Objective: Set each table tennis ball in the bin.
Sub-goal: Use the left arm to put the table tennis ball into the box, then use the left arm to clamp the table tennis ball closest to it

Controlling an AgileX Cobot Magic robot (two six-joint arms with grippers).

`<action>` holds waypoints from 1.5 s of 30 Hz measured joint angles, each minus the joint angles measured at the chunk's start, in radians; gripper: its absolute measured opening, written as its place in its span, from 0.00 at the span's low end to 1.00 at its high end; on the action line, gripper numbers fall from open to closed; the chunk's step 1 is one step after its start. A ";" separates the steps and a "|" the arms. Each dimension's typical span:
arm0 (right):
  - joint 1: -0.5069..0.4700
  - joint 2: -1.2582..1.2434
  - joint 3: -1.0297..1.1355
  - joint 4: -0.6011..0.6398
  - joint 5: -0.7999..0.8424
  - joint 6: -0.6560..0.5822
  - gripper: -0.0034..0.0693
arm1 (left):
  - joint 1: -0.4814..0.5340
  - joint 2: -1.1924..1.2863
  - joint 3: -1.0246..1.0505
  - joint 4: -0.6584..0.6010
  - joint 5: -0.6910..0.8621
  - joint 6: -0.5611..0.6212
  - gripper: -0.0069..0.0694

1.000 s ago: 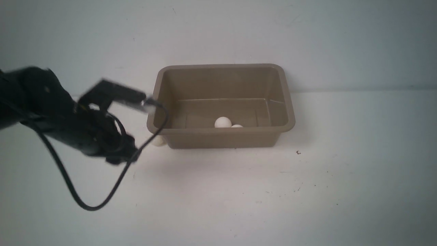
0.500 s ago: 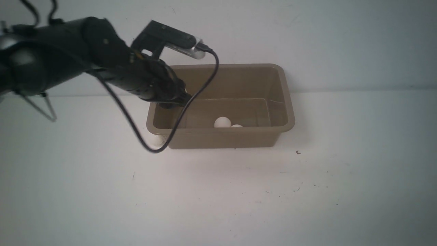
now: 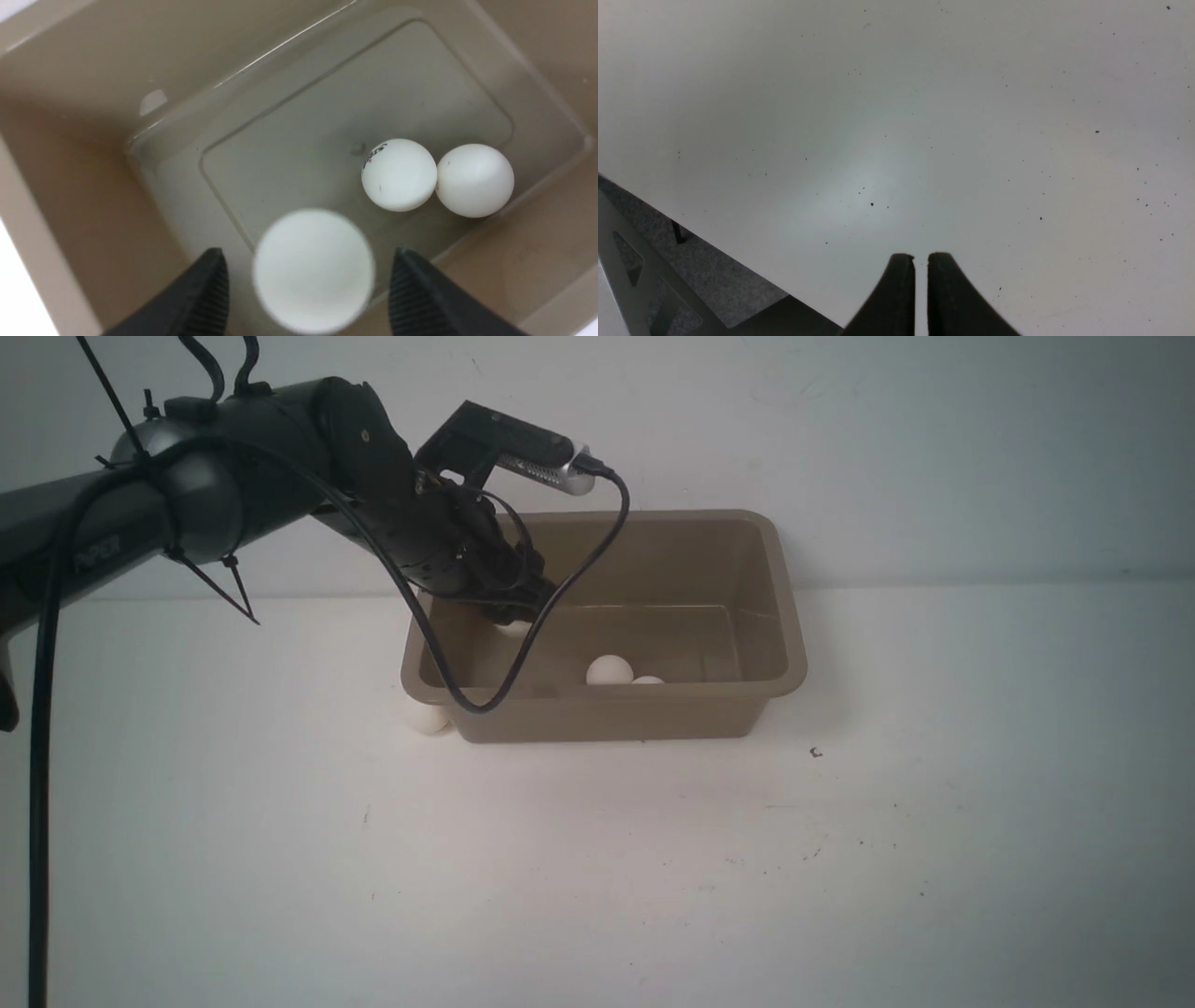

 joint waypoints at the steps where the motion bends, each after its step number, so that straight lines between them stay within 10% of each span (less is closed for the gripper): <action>1: 0.000 0.000 0.000 0.000 0.000 0.000 0.09 | 0.000 0.000 0.000 0.000 0.000 0.000 0.68; 12: 0.000 0.000 0.000 0.000 0.002 0.000 0.09 | 0.036 -0.062 -0.001 0.082 0.137 0.000 0.71; 27: 0.000 0.000 0.000 0.001 -0.001 -0.001 0.09 | 0.349 -0.207 0.038 -0.046 0.353 0.115 0.71; 45: 0.000 0.000 0.000 0.035 -0.001 -0.001 0.09 | 0.272 0.033 0.109 -0.115 0.144 0.124 0.70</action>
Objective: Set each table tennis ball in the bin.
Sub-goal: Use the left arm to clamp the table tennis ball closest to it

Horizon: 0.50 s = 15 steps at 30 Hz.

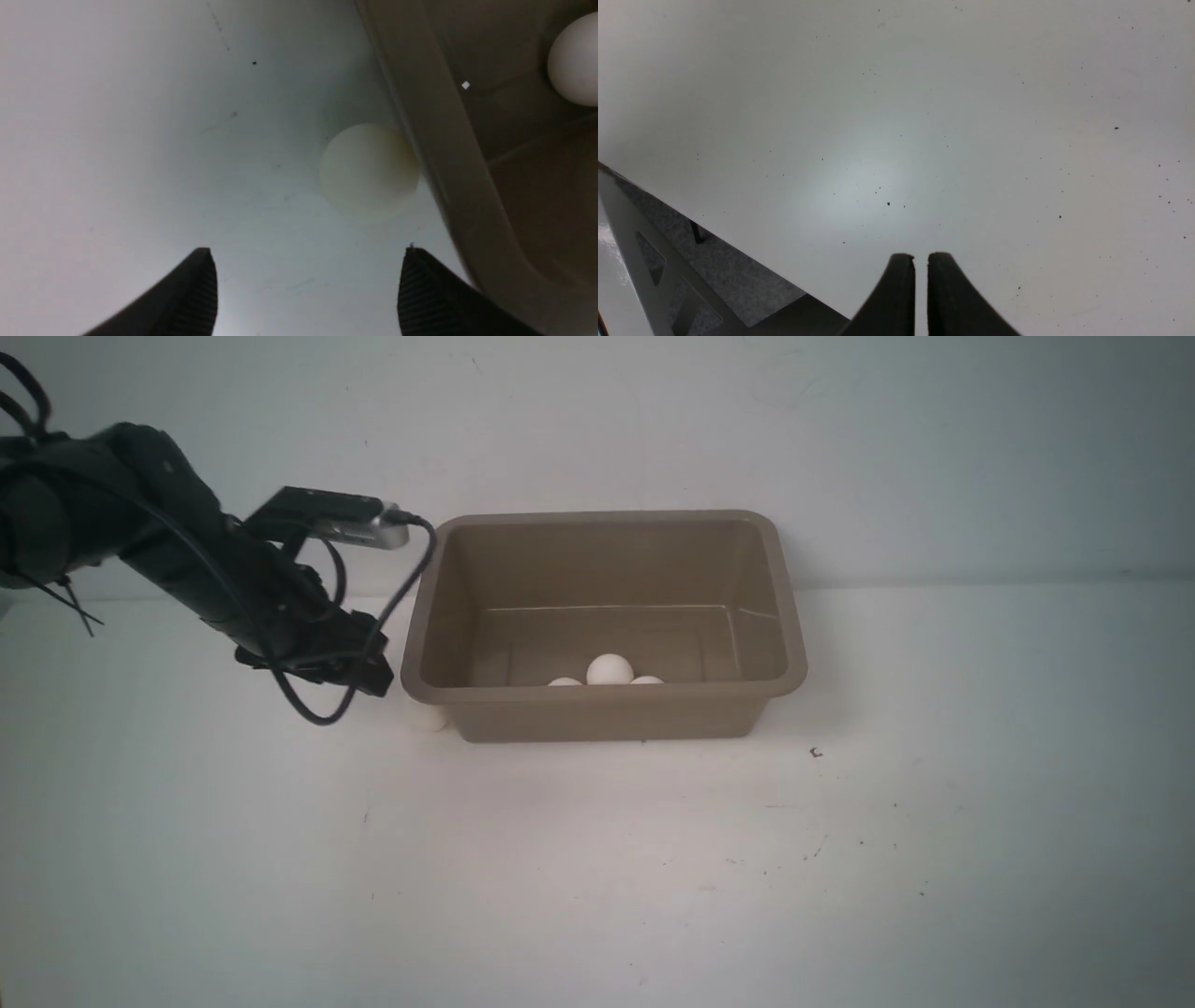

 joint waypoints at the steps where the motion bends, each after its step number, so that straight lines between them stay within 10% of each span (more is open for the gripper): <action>1: 0.000 0.000 0.000 0.000 0.000 0.000 0.09 | -0.006 0.003 0.000 -0.001 -0.012 0.000 0.69; 15: 0.000 0.000 0.000 0.005 0.003 0.000 0.09 | -0.077 0.018 0.000 -0.019 -0.096 0.000 0.68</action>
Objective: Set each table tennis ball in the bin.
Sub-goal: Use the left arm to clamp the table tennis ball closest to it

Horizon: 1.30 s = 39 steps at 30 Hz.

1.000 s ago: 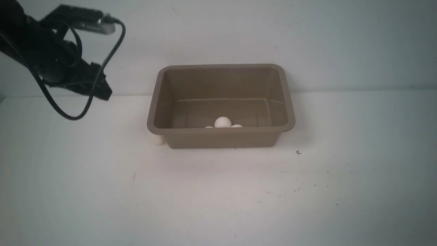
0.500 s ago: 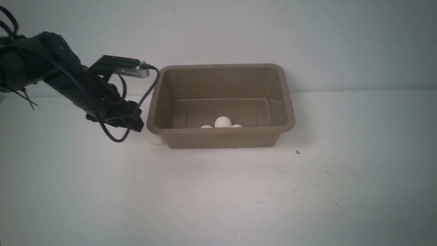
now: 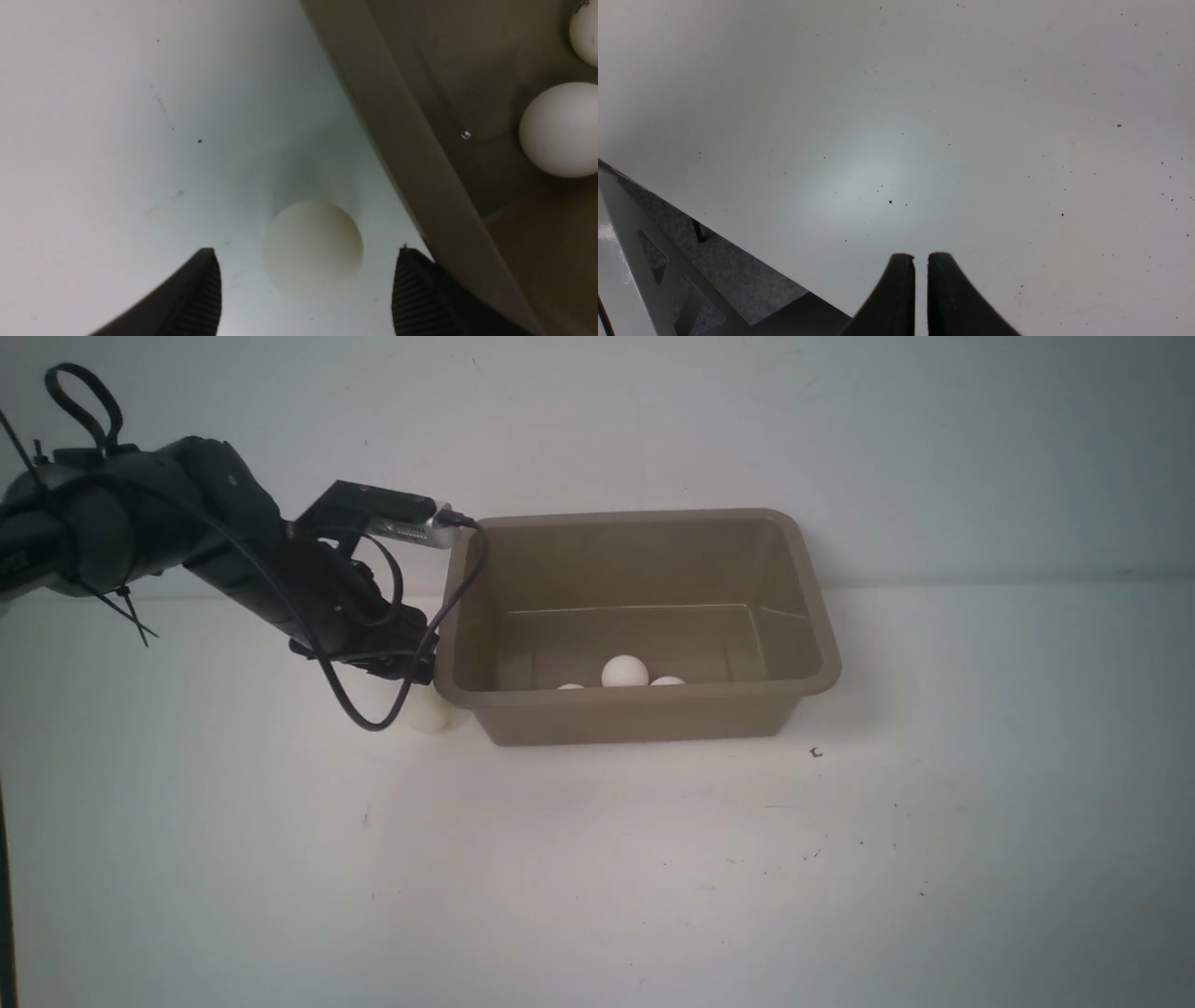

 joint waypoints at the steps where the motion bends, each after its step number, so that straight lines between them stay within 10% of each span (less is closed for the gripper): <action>1: 0.000 0.000 0.000 0.001 0.000 0.000 0.09 | -0.008 0.006 0.000 0.000 0.000 0.000 0.68; 39: 0.000 0.000 0.000 0.006 0.001 0.000 0.10 | -0.046 0.086 0.000 0.090 -0.037 -0.046 0.65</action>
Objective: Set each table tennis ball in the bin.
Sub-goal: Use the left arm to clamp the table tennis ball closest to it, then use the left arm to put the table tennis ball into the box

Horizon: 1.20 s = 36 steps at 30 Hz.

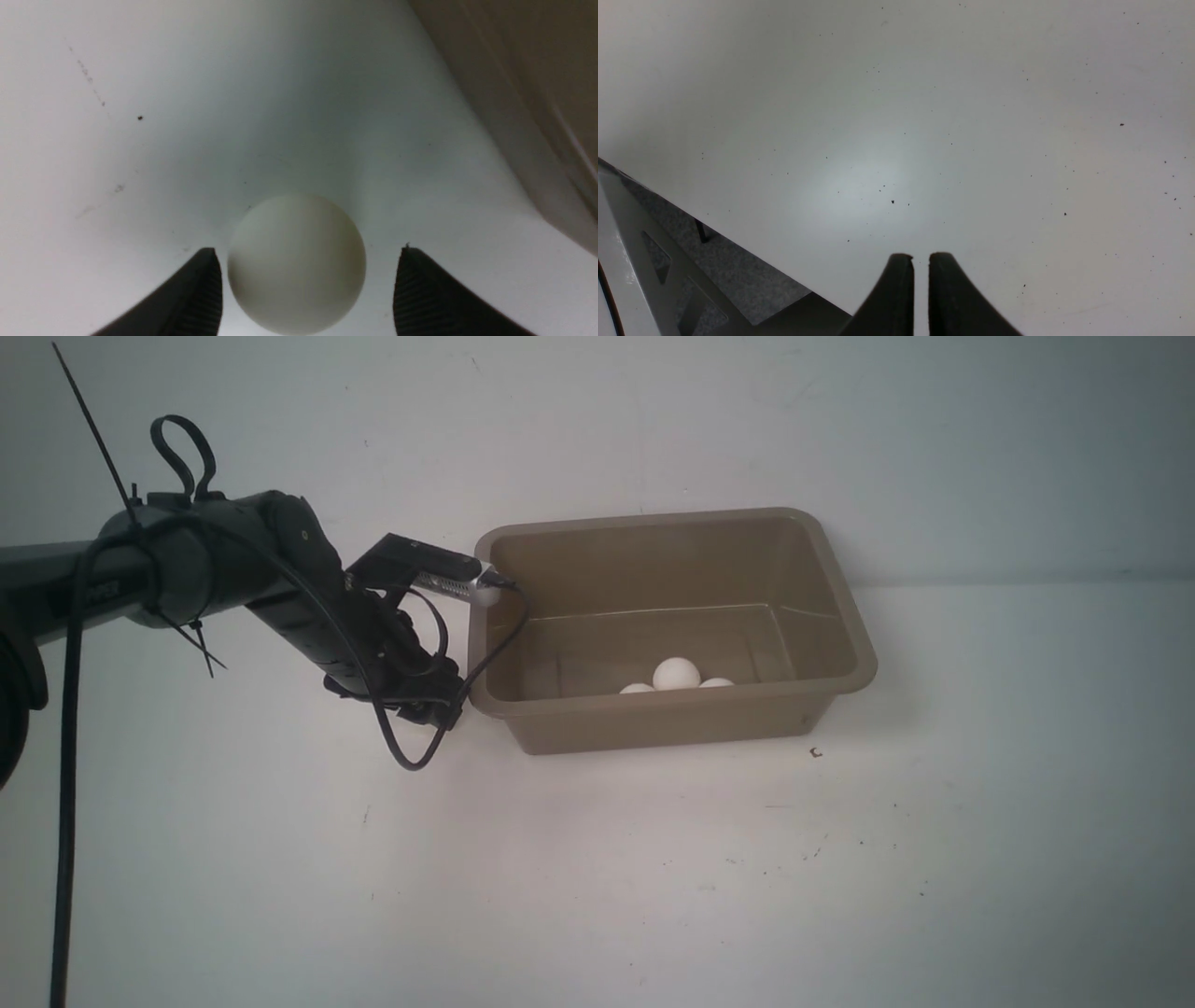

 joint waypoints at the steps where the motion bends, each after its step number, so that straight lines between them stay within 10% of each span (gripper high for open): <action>1: 0.000 0.000 0.000 0.000 0.000 0.000 0.10 | 0.000 0.004 0.000 -0.003 -0.001 0.000 0.63; 21: 0.000 0.000 0.000 -0.005 -0.007 0.000 0.11 | 0.114 -0.173 0.000 0.141 0.122 -0.173 0.54; 36: 0.000 0.000 0.000 -0.016 -0.011 -0.003 0.12 | -0.199 -0.217 -0.007 0.069 -0.048 -0.124 0.54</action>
